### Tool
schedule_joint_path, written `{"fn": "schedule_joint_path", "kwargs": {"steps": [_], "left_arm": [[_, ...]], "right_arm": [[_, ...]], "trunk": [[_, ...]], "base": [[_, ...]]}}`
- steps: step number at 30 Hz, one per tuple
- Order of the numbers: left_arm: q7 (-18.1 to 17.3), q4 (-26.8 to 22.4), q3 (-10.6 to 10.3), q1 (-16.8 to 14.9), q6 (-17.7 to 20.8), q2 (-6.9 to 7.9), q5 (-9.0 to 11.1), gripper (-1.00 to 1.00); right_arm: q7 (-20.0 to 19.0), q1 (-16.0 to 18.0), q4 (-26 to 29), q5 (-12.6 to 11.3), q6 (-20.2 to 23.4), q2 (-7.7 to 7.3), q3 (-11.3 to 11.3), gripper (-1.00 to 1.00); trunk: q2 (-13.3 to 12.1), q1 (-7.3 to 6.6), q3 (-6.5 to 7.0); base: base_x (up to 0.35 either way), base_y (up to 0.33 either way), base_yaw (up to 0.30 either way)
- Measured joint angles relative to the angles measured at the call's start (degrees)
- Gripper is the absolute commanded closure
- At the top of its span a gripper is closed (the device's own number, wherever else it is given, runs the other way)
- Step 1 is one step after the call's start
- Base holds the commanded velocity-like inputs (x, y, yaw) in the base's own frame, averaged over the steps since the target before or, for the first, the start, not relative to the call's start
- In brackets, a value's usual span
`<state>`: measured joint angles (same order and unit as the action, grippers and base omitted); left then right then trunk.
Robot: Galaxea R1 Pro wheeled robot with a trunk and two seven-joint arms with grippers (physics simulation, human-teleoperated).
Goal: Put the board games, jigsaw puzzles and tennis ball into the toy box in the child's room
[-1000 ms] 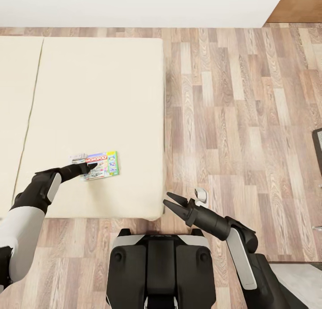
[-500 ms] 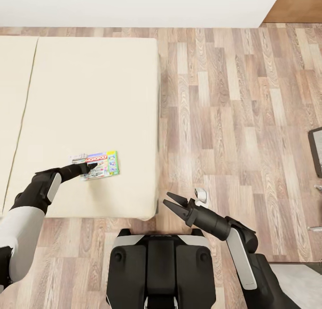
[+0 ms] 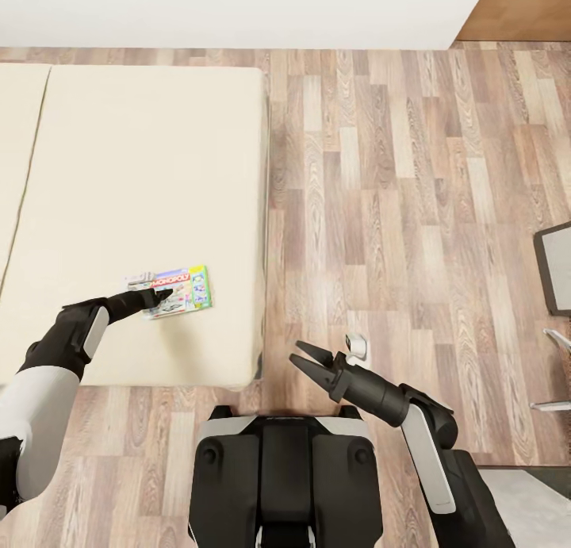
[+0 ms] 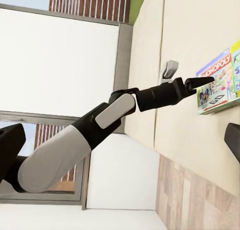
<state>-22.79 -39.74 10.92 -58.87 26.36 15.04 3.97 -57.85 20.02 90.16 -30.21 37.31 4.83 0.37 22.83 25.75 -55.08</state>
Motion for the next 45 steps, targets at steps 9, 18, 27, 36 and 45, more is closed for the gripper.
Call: {"fn": "schedule_joint_path", "kwargs": {"steps": [9,18,27,36,45], "left_arm": [[-0.02,-0.01,0.0,0.0,0.0,0.0,0.0,-1.0],[-0.02,-0.02,-0.01,0.0,0.01,0.0,0.05,-1.0],[-0.02,-0.28,0.01,0.0,0.01,-0.01,0.06,-1.0],[-0.02,-0.29,0.01,0.0,0.01,-0.01,0.02,-1.0],[-0.02,-0.29,-0.06,0.0,0.08,-0.05,0.05,-1.0]], "right_arm": [[-0.18,0.0,-0.06,0.0,-0.08,0.0,-0.01,-1.0],[0.22,0.0,-0.24,0.14,-1.31,0.0,-0.01,-1.0],[0.42,0.0,-0.34,0.21,-1.86,-0.01,-0.01,-1.0],[0.72,0.0,-0.29,0.07,-1.71,0.02,-0.09,-1.0],[0.66,0.0,-0.27,-0.03,-1.37,0.0,-0.09,-1.0]], "trunk": [[0.0,0.0,0.0],[0.0,0.0,0.0],[0.0,0.0,0.0],[0.0,0.0,0.0],[0.0,0.0,0.0]], "base": [[0.0,-0.137,0.0],[0.0,-0.087,0.0],[0.0,-0.02,0.0],[0.0,0.0,0.0],[0.0,-0.001,0.0]]}}
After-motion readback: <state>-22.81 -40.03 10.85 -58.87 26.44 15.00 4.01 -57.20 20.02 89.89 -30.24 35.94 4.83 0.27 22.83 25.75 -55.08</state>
